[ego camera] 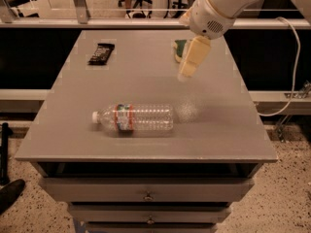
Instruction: Move rxbar chocolate near water bottle
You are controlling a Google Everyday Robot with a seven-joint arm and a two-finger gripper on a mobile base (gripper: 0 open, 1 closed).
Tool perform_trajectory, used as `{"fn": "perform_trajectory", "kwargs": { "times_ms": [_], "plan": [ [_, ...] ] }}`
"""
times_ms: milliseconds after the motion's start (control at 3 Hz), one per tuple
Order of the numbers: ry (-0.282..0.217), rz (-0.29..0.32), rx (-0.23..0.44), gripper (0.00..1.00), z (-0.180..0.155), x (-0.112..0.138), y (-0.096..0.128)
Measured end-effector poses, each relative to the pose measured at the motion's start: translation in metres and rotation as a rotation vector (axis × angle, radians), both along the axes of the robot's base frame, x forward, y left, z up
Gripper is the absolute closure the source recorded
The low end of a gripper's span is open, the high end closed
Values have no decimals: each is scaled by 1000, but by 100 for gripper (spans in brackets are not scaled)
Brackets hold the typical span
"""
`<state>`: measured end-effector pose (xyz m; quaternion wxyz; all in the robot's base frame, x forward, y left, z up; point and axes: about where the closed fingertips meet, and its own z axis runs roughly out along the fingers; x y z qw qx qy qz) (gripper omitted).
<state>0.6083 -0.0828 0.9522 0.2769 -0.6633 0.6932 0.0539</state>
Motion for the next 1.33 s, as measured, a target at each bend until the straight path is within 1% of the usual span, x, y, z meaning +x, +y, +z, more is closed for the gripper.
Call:
{"fn": "perform_trajectory", "kwargs": {
  "times_ms": [333, 667, 1000, 1333],
  "plan": [
    [-16, 21, 120, 0, -14, 37, 45],
    [7, 10, 243, 0, -28, 76, 81],
    [23, -31, 344, 0, -39, 108, 121],
    [38, -105, 424, 0, -52, 139, 153]
  ]
}}
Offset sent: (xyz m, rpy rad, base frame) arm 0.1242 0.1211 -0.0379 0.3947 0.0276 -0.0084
